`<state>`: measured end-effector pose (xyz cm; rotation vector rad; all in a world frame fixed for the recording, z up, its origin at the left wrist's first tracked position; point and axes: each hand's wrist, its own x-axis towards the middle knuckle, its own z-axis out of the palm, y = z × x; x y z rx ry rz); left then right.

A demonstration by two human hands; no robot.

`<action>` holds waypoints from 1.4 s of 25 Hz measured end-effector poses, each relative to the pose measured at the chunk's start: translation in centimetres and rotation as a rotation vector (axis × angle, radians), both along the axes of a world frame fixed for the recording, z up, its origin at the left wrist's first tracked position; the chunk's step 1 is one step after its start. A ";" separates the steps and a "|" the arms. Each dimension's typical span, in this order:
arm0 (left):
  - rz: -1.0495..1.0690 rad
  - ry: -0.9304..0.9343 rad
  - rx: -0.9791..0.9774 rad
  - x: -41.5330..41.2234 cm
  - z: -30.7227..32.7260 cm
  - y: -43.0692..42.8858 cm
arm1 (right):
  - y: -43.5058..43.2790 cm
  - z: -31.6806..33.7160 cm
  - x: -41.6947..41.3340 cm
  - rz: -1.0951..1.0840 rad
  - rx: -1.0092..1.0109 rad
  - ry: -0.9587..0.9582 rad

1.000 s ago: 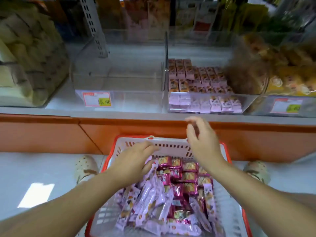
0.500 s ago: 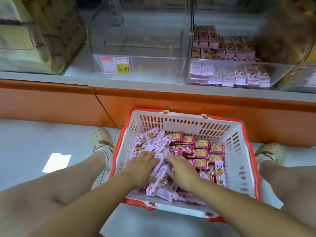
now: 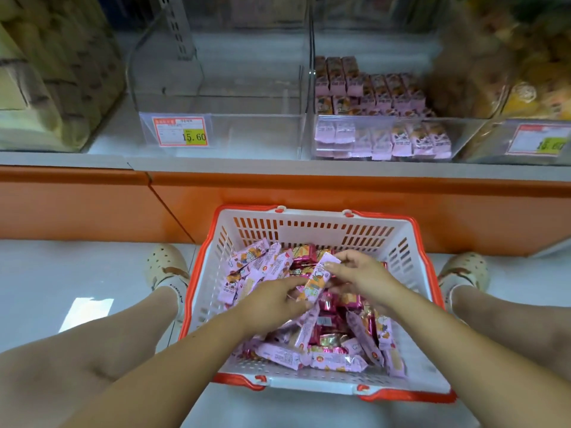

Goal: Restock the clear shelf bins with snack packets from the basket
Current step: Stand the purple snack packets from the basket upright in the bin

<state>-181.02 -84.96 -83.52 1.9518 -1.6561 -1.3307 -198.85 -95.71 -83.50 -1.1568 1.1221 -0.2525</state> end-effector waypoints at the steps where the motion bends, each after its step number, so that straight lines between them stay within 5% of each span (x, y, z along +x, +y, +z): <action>1: 0.018 0.039 0.008 -0.3 0.0 -0.4 | -0.3 0.6 -0.5 -0.038 -0.003 -0.026; 6: 0.116 0.250 0.061 -1.7 0.8 -1.9 | -0.8 1.4 -2.4 -0.139 -0.019 -0.082; 11: 0.115 0.242 0.014 -1.5 1.2 -3.1 | -1.4 2.0 -4.4 -0.054 0.017 -0.093; 20: 0.723 0.736 -0.025 -2.5 1.5 -4.3 | 0.4 1.8 -4.2 0.167 -0.008 0.001; 35: 0.486 0.517 -0.091 -2.2 3.5 -5.2 | 1.1 3.5 -3.6 -0.011 -0.126 -0.019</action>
